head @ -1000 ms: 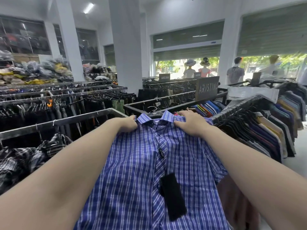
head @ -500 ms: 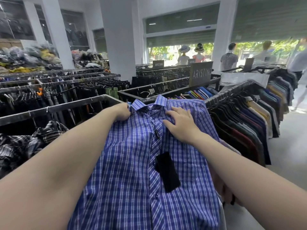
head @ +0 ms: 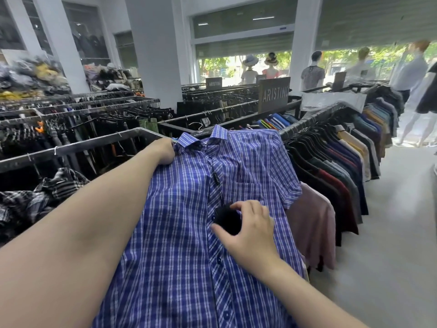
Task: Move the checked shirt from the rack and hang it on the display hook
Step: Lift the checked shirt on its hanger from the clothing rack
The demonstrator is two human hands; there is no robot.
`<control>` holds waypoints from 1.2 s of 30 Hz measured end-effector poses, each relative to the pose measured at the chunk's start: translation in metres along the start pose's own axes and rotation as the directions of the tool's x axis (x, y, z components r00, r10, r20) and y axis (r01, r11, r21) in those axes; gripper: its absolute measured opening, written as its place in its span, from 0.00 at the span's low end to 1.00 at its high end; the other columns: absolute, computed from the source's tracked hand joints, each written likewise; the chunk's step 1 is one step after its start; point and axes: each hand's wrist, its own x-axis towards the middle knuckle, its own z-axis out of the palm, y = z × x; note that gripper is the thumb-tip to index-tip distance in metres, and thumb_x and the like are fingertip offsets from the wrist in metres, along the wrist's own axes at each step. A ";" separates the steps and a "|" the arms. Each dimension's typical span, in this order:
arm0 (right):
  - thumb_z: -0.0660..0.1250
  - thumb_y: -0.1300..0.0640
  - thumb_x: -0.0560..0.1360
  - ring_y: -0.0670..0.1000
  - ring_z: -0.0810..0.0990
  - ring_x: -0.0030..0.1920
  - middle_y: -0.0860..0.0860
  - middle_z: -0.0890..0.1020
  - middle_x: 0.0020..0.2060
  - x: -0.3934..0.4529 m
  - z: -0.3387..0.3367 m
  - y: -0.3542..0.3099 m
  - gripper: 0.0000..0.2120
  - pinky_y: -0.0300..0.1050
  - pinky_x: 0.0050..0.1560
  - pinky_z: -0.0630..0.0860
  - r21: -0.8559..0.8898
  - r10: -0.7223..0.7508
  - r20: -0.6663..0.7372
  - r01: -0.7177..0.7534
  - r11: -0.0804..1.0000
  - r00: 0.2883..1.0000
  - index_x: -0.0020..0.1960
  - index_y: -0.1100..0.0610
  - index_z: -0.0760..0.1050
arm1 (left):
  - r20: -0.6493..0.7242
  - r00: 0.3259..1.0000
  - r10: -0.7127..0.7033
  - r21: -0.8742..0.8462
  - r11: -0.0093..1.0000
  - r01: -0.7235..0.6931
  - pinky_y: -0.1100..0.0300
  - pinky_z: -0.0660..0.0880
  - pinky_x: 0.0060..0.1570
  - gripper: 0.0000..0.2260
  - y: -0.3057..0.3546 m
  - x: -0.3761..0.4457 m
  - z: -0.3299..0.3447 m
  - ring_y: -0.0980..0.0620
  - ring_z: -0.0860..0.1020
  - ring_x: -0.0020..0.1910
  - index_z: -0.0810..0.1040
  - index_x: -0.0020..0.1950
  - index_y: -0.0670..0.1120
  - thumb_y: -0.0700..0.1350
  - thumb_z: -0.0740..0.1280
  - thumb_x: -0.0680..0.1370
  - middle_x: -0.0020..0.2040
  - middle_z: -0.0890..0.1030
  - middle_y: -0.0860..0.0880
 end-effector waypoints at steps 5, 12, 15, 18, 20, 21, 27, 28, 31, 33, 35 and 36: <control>0.71 0.33 0.68 0.45 0.70 0.56 0.43 0.70 0.54 -0.001 0.004 0.004 0.28 0.38 0.54 0.69 0.183 0.103 0.145 -0.129 0.975 0.984 0.60 0.47 0.67 | -0.033 0.999 -0.003 -0.015 1.000 0.003 0.51 0.73 0.54 0.08 0.000 0.001 0.003 0.38 0.77 0.56 0.77 0.51 0.41 0.38 0.59 0.78 0.57 0.80 0.37; 0.70 0.40 0.72 0.44 0.76 0.52 0.43 0.76 0.52 0.004 -0.001 0.003 0.21 0.35 0.48 0.72 0.215 0.115 0.141 -0.144 0.966 0.983 0.60 0.49 0.74 | -0.046 0.999 -0.005 -0.043 0.999 0.003 0.50 0.75 0.55 0.10 -0.002 0.001 0.003 0.38 0.77 0.55 0.78 0.55 0.41 0.39 0.59 0.78 0.58 0.81 0.38; 0.68 0.47 0.76 0.41 0.79 0.41 0.42 0.81 0.43 0.005 -0.008 0.000 0.08 0.35 0.39 0.75 0.294 0.130 0.096 -0.153 0.943 0.987 0.51 0.49 0.78 | -0.046 0.999 0.002 -0.045 0.999 -0.004 0.52 0.73 0.52 0.07 -0.002 0.001 0.005 0.39 0.77 0.55 0.76 0.51 0.43 0.39 0.59 0.78 0.58 0.80 0.38; 0.65 0.54 0.79 0.44 0.70 0.24 0.46 0.77 0.26 0.007 -0.016 -0.002 0.10 0.39 0.24 0.65 0.432 0.126 0.080 -0.149 0.889 0.989 0.40 0.53 0.78 | -0.045 0.999 0.015 -0.046 0.999 -0.018 0.54 0.70 0.48 0.06 -0.003 0.002 0.006 0.40 0.77 0.54 0.75 0.49 0.46 0.39 0.59 0.78 0.58 0.81 0.39; 0.64 0.56 0.80 0.47 0.74 0.25 0.49 0.79 0.27 0.010 -0.027 -0.005 0.12 0.43 0.24 0.68 0.560 0.176 0.108 -0.206 0.803 0.979 0.40 0.55 0.80 | -0.050 0.998 0.023 -0.048 0.999 -0.026 0.55 0.68 0.47 0.05 -0.003 0.003 0.006 0.42 0.75 0.49 0.74 0.47 0.47 0.39 0.60 0.78 0.58 0.81 0.40; 0.64 0.57 0.81 0.50 0.79 0.28 0.50 0.84 0.31 0.011 -0.034 -0.007 0.12 0.46 0.27 0.73 0.647 0.206 0.151 -0.254 0.719 0.967 0.41 0.56 0.82 | -0.051 0.998 0.024 -0.049 0.998 -0.026 0.55 0.68 0.47 0.05 -0.004 0.004 0.007 0.44 0.74 0.47 0.73 0.46 0.48 0.39 0.60 0.78 0.57 0.81 0.40; 0.62 0.61 0.82 0.63 0.87 0.47 0.64 0.87 0.48 0.003 -0.054 -0.008 0.11 0.53 0.40 0.83 0.868 0.203 0.428 -0.463 0.180 0.881 0.54 0.62 0.83 | -0.054 0.998 0.030 -0.029 0.999 -0.031 0.54 0.68 0.46 0.08 -0.006 0.008 0.010 0.45 0.73 0.46 0.73 0.41 0.48 0.39 0.60 0.78 0.55 0.82 0.41; 0.62 0.61 0.82 0.63 0.86 0.48 0.66 0.86 0.49 0.000 -0.055 -0.007 0.12 0.53 0.40 0.83 0.873 0.187 0.454 -0.477 0.104 0.871 0.54 0.63 0.83 | -0.053 0.998 0.030 -0.027 0.999 -0.032 0.54 0.69 0.46 0.08 -0.006 0.008 0.010 0.44 0.74 0.46 0.73 0.41 0.48 0.38 0.60 0.78 0.55 0.82 0.41; 0.58 0.63 0.83 0.65 0.86 0.52 0.67 0.85 0.52 -0.009 -0.052 -0.001 0.13 0.52 0.41 0.83 0.855 0.142 0.517 -0.518 -0.034 0.844 0.57 0.65 0.81 | -0.051 0.998 0.028 -0.028 0.999 -0.029 0.54 0.70 0.47 0.06 -0.006 0.008 0.010 0.42 0.76 0.49 0.76 0.46 0.47 0.39 0.60 0.78 0.55 0.82 0.40; 0.57 0.63 0.83 0.66 0.85 0.53 0.67 0.85 0.52 -0.014 -0.048 0.004 0.14 0.53 0.42 0.83 0.834 0.123 0.551 -0.546 -0.079 0.825 0.58 0.65 0.79 | -0.048 0.999 0.025 -0.031 0.999 -0.027 0.54 0.70 0.49 0.07 -0.006 0.008 0.010 0.40 0.77 0.54 0.76 0.48 0.47 0.39 0.60 0.78 0.57 0.81 0.40; 0.56 0.65 0.83 0.67 0.84 0.55 0.67 0.84 0.54 -0.017 -0.045 0.009 0.13 0.54 0.45 0.83 0.814 0.101 0.579 -0.569 -0.113 0.809 0.62 0.66 0.76 | -0.048 0.998 0.026 -0.034 0.999 -0.028 0.54 0.70 0.49 0.07 -0.006 0.008 0.009 0.39 0.77 0.56 0.76 0.49 0.47 0.39 0.60 0.78 0.58 0.81 0.40; 0.55 0.66 0.83 0.67 0.84 0.56 0.67 0.84 0.55 -0.019 -0.043 0.011 0.14 0.54 0.46 0.83 0.808 0.093 0.588 -0.576 -0.126 0.804 0.64 0.66 0.74 | -0.050 0.998 0.027 -0.037 0.999 -0.029 0.54 0.70 0.50 0.06 -0.006 0.008 0.009 0.39 0.77 0.57 0.76 0.48 0.47 0.39 0.60 0.78 0.58 0.81 0.39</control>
